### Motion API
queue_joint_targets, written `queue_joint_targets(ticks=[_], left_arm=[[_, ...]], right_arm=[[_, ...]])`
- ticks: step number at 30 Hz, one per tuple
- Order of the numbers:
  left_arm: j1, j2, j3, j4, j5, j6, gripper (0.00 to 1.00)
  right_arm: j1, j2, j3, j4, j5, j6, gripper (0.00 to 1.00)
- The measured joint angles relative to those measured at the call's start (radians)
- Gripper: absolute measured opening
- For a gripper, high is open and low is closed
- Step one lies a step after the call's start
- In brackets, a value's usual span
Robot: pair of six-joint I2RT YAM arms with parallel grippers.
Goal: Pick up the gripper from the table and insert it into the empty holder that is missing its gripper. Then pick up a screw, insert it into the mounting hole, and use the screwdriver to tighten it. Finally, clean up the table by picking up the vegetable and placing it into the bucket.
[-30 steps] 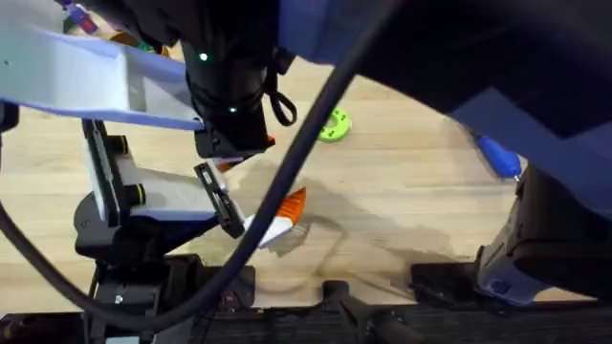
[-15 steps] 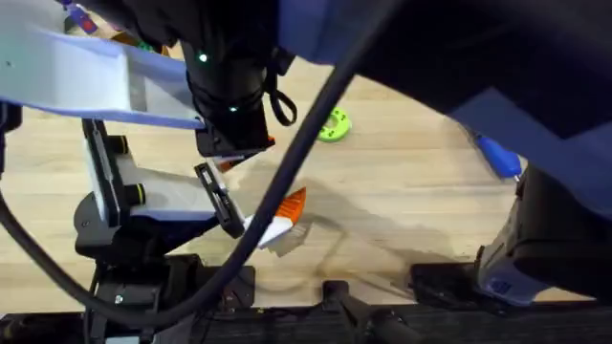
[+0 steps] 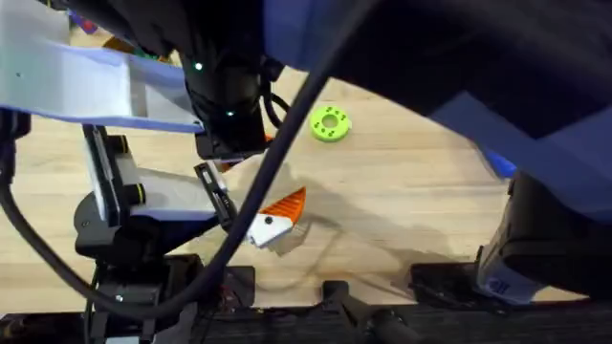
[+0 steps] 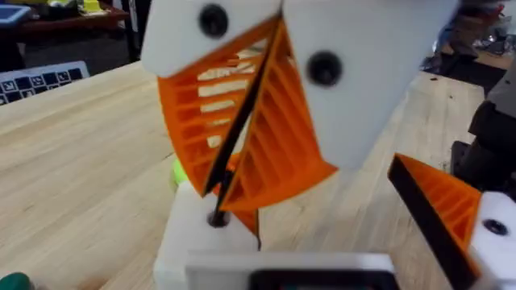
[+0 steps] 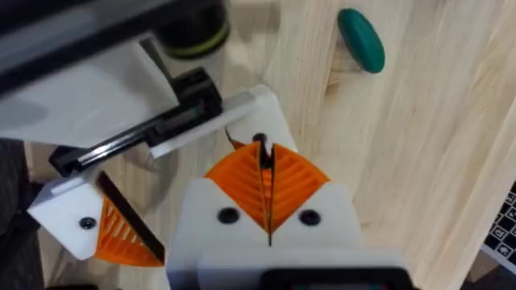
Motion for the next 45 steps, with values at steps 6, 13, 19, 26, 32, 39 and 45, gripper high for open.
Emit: queue_joint_targets(ticks=[6, 13, 19, 26, 32, 39, 45], left_arm=[[0.000, 0.000, 0.000, 0.000, 0.000, 0.000, 0.988], [0.000, 0.000, 0.000, 0.000, 0.000, 0.000, 0.988], [0.000, 0.000, 0.000, -0.001, -0.001, -0.007, 0.988], [0.000, 0.000, 0.000, -0.001, -0.005, -0.025, 0.988], [0.000, 0.000, 0.000, 0.000, -0.005, -0.026, 0.988], [0.000, 0.000, 0.000, -0.001, -0.003, -0.022, 0.988], [0.000, 0.007, 0.000, -0.001, -0.003, -0.032, 0.988]], right_arm=[[0.005, 0.000, 0.000, 0.002, 0.001, 0.000, 0.005], [0.005, 0.000, 0.001, 0.007, 0.000, 0.000, 0.005], [0.005, 0.006, 0.004, 0.007, 0.001, 0.001, 0.005], [0.005, 0.016, 0.011, 0.010, 0.003, 0.001, 0.005], [0.006, 0.016, 0.011, 0.024, 0.003, 0.008, 0.005], [0.011, 0.035, 0.011, 0.028, 0.000, 0.012, 0.005], [0.012, 0.042, 0.012, 0.030, 0.000, 0.031, 0.005]])
